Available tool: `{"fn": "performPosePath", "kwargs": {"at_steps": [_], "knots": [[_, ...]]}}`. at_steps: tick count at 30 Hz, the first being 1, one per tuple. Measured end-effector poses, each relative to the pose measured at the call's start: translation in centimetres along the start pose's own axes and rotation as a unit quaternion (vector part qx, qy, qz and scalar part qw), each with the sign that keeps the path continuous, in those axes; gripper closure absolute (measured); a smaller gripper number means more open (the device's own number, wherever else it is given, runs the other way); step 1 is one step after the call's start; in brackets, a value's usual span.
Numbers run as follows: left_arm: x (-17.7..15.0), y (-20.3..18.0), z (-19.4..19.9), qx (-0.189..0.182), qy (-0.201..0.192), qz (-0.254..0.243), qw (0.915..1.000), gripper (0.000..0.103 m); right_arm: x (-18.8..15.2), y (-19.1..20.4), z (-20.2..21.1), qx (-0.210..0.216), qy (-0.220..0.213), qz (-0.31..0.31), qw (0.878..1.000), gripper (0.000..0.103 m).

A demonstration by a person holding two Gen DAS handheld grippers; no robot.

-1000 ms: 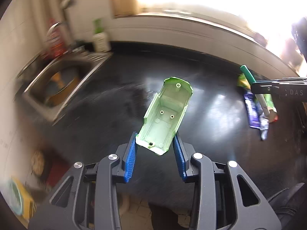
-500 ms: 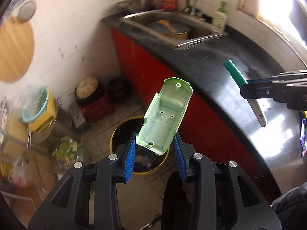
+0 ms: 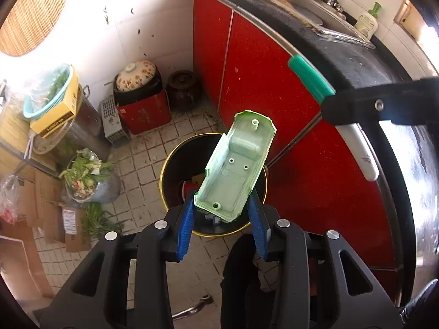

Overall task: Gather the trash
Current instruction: 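Carry the tray and marker to the bin and open both tools, then swing both open tools back to the countertop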

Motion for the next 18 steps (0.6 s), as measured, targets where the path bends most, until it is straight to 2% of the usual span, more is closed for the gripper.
{"fn": "performPosePath", "kwargs": {"at_steps": [1, 3, 11, 15, 18], "knots": [[0.2, 0.5, -0.6, 0.007, 0.003, 0.004, 1.0000, 0.054, 0.2, 0.1, -0.4, 0.000, 0.004, 0.003, 1.000, 0.082], [0.7, 1.1, -1.5, 0.020, 0.001, 0.009, 0.9998, 0.029, 0.8, -0.5, -0.7, -0.007, 0.000, -0.008, 1.000, 0.031], [1.8, 1.5, -2.0, 0.021, 0.006, 0.002, 0.9998, 0.028, -0.4, -3.3, 0.9, 0.002, -0.006, -0.040, 0.999, 0.031], [2.8, -0.3, -1.1, 0.016, -0.002, -0.019, 0.9997, 0.028, -1.8, -5.2, 2.9, 0.002, -0.020, -0.069, 0.997, 0.031], [3.9, -3.1, -0.4, 0.009, -0.009, -0.058, 0.9982, 0.028, -3.4, -7.2, 4.9, -0.005, -0.037, -0.099, 0.994, 0.031]]}}
Point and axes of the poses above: each gripper's, at about its wrist camera, not at the fingertips, and z roughly against the way its jaws point, y to its left, x to its top, the point moved 1 cm from there along -z, roughly the way its jaws point, and after that the axes turned 10 degrees about -x, right-handed, at the moved point
